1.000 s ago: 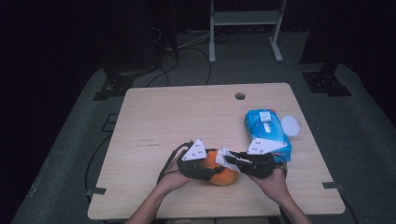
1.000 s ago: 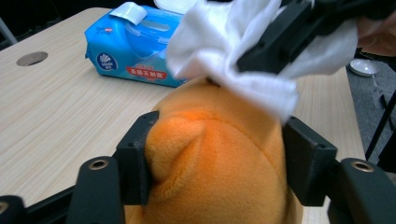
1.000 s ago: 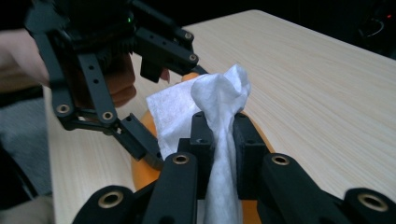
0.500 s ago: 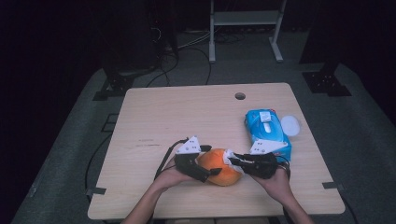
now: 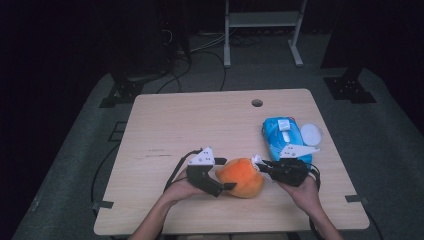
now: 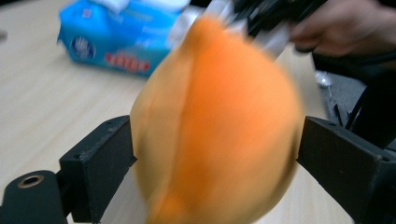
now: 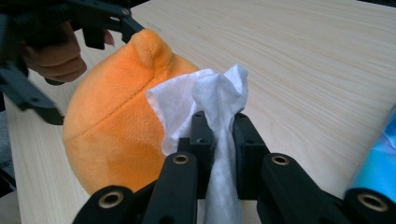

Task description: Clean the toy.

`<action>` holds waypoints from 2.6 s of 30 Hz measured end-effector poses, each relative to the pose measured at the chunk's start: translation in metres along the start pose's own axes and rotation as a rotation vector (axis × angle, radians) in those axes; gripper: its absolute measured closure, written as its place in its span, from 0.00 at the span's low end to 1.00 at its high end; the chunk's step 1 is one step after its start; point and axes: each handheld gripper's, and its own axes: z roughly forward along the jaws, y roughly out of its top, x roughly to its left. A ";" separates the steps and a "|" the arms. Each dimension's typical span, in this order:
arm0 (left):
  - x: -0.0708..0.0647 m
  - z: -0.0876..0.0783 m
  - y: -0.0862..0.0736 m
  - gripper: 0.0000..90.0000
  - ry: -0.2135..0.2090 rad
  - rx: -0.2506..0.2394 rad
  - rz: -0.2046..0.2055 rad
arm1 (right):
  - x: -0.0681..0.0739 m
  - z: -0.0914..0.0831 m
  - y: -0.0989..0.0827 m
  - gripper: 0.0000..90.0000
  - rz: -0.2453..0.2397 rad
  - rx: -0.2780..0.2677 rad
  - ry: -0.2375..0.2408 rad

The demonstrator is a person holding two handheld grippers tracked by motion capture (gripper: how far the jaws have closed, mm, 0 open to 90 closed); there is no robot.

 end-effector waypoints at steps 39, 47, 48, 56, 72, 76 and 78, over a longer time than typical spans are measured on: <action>-0.013 0.004 0.008 0.36 0.060 -0.051 0.006 | 0.029 -0.004 0.016 0.89 -0.111 -0.120 0.122; -0.014 0.005 0.008 0.39 0.072 -0.048 0.017 | 0.017 -0.008 0.015 0.89 -0.104 -0.115 0.006; -0.013 0.004 0.008 0.39 0.075 -0.044 0.015 | 0.013 -0.009 0.014 0.89 -0.096 -0.112 -0.004; -0.005 0.000 0.006 0.37 0.100 -0.068 -0.040 | 0.020 -0.006 0.008 0.89 -0.135 -0.069 0.014; -0.025 0.011 0.010 0.40 0.053 -0.029 0.102 | 0.012 -0.011 0.014 0.89 -0.090 -0.082 0.011; -0.023 0.010 0.009 0.32 0.013 -0.032 0.099 | 0.011 -0.012 0.014 0.89 -0.099 -0.066 0.004; -0.019 0.008 0.008 0.24 0.006 -0.043 0.075 | 0.012 -0.012 0.014 0.89 -0.099 -0.051 0.013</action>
